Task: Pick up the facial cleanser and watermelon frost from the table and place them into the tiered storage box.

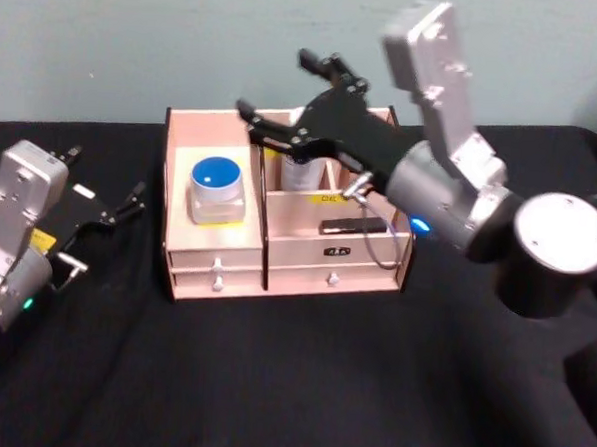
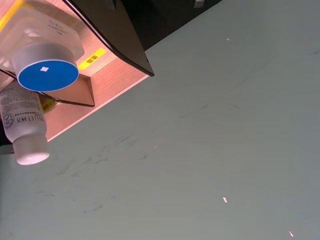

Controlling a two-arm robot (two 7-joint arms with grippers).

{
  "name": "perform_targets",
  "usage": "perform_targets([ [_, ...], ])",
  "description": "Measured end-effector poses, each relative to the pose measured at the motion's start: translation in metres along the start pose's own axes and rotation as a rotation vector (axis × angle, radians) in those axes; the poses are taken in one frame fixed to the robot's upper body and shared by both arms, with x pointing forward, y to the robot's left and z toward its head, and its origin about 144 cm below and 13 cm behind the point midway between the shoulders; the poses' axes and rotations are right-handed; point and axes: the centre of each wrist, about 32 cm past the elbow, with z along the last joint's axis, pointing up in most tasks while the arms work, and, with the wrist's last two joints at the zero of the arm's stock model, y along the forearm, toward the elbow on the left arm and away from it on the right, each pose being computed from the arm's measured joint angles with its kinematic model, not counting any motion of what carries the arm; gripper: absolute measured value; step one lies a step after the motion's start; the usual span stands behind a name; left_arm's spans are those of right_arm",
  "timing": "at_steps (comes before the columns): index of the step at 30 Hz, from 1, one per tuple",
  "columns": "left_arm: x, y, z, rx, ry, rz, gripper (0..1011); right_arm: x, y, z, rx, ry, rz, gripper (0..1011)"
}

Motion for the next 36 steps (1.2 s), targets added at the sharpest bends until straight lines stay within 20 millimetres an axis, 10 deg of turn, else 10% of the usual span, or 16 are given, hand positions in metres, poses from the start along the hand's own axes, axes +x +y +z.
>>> perform_targets([
  [16, 0.0, 0.0, 0.0, 0.0, 0.0, 0.0, 1009, 0.04, -0.077, -0.039, -0.017, -0.015, -0.36, 1002],
  [36, 0.0, 0.0, 0.0, 0.0, 0.0, 0.0, 1009, 0.055, -0.094, -0.098, -0.174, 0.09, -0.458, 1002],
])
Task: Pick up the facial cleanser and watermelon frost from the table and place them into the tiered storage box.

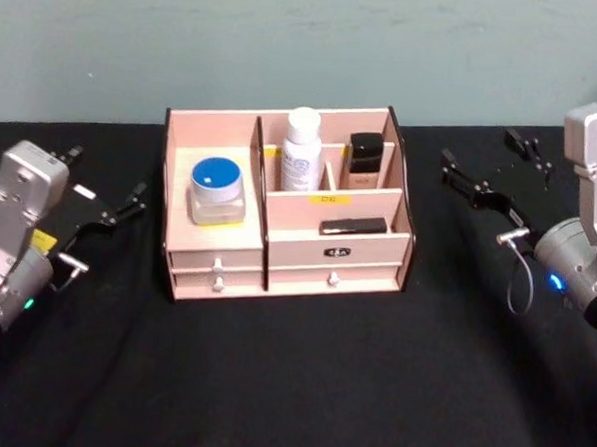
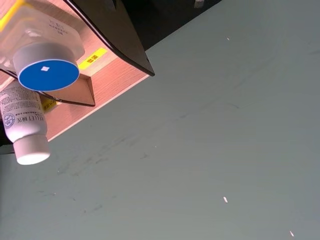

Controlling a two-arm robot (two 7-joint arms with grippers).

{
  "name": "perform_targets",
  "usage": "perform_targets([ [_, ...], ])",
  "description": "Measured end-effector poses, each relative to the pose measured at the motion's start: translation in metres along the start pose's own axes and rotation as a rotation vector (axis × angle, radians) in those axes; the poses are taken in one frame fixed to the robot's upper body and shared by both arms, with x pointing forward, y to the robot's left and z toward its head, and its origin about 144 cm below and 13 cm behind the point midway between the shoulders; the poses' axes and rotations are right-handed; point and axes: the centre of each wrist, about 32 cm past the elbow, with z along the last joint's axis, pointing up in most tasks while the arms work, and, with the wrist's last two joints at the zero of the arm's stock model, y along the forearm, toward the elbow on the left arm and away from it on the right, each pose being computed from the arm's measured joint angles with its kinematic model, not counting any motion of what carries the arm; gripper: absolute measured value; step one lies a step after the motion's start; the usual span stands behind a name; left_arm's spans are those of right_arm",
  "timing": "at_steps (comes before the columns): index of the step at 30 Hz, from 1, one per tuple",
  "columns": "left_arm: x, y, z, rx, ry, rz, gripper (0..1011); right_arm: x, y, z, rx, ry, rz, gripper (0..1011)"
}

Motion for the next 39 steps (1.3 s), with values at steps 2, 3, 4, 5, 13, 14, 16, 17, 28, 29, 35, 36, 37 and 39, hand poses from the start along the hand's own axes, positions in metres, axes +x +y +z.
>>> perform_targets([
  [2, 0.0, 0.0, 0.0, 0.0, 0.0, 0.0, 1010, 0.0, -0.0001, 0.0005, 0.002, -0.001, 0.0, 1003],
  [3, 0.0, 0.0, 0.0, 0.0, 0.0, 0.0, 1010, 0.0, -0.0002, 0.0007, 0.002, -0.001, 0.0, 1002],
  [4, 0.0, 0.0, 0.0, 0.0, 0.0, 0.0, 1010, 0.0, -0.0002, 0.0011, 0.004, -0.002, -0.001, 1002],
  [5, 0.0, 0.0, 0.0, 0.0, 0.0, 0.0, 1010, 0.0, -0.0003, 0.0016, 0.005, -0.003, -0.001, 1002],
  [13, 0.0, 0.0, 0.0, 0.0, 0.0, 0.0, 1010, -0.0003, -0.0005, 0.0028, 0.009, -0.006, -0.002, 1002],
  [14, 0.0001, 0.0, 0.0, 0.0, 0.0, 0.0, 1010, -0.0003, -0.0005, 0.0029, 0.009, -0.006, -0.002, 1003],
  [16, 0.0, 0.0, 0.0, 0.0, 0.0, 0.0, 1010, -0.0004, -0.0006, 0.003, 0.01, -0.007, -0.002, 1002],
  [17, 0.0, 0.0, 0.0, 0.0, 0.0, 0.0, 1010, -0.0004, -0.0006, 0.003, 0.01, -0.007, -0.002, 1002],
  [28, 0.0, 0.0, 0.0, 0.0, 0.0, 0.0, 1010, -0.0004, -0.0008, 0.0036, 0.012, -0.009, -0.003, 1002],
  [29, 0.0, 0.0, 0.0, 0.0, 0.0, 0.0, 1010, -0.0003, -0.0008, 0.0036, 0.012, -0.01, -0.003, 1003],
  [35, 0.0, 0.0, 0.0, 0.0, 0.0, 0.0, 1009, -0.0003, -0.0008, 0.0038, 0.013, -0.01, -0.003, 1002],
  [36, 0.0, 0.0, 0.0, 0.0, 0.0, 0.0, 1010, -0.0004, -0.0008, 0.0039, 0.013, -0.01, -0.003, 1002],
  [37, 0.0, 0.0, 0.0, 0.0, 0.0, 0.0, 1010, -0.0004, -0.0008, 0.0039, 0.013, -0.01, -0.003, 1002],
  [39, 0.0, 0.0, 0.0, 0.0, 0.0, 0.0, 1009, -0.0004, -0.0008, 0.0039, 0.013, -0.01, -0.003, 1003],
])
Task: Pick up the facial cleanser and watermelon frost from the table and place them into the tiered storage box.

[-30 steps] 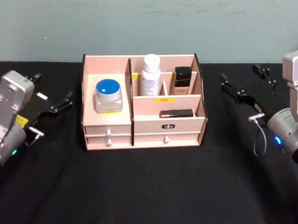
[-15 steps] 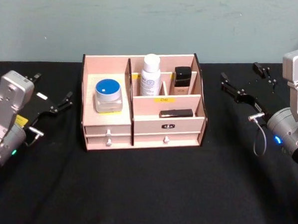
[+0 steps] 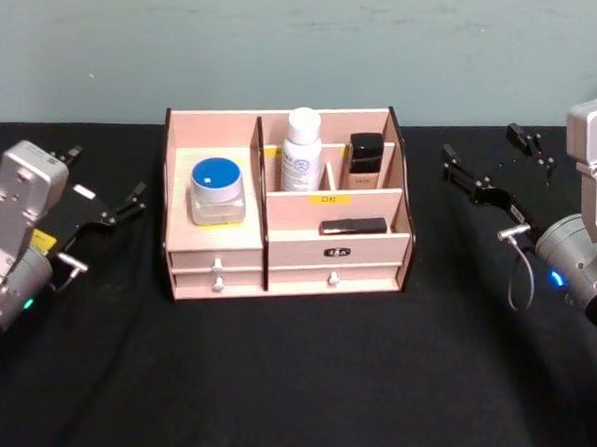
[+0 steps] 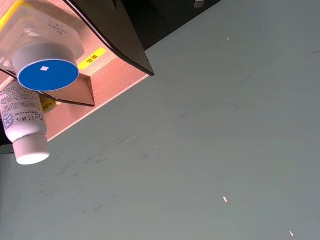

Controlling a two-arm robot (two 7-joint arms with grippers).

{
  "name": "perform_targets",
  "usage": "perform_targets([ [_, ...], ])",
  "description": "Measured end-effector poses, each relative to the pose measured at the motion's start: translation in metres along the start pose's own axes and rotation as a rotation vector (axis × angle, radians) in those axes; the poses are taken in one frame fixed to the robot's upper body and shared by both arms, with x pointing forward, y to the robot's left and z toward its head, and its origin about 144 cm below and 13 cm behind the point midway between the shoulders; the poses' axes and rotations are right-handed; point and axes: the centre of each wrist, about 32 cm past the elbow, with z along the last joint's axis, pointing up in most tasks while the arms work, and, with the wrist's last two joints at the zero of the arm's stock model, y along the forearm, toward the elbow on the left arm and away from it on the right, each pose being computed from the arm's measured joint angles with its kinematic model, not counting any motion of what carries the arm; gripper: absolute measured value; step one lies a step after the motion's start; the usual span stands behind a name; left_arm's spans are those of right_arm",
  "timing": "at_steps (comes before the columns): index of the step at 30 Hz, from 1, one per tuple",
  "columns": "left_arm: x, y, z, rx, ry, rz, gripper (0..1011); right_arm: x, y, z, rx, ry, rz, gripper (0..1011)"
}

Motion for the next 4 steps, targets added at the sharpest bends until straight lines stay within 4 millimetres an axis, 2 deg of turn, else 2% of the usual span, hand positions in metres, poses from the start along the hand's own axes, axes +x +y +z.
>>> perform_targets([
  [4, 0.0, 0.0, 0.0, 0.0, 0.0, 0.0, 1009, 0.0, 0.0, 0.0001, 0.0, 0.0, 0.0, 1002],
])
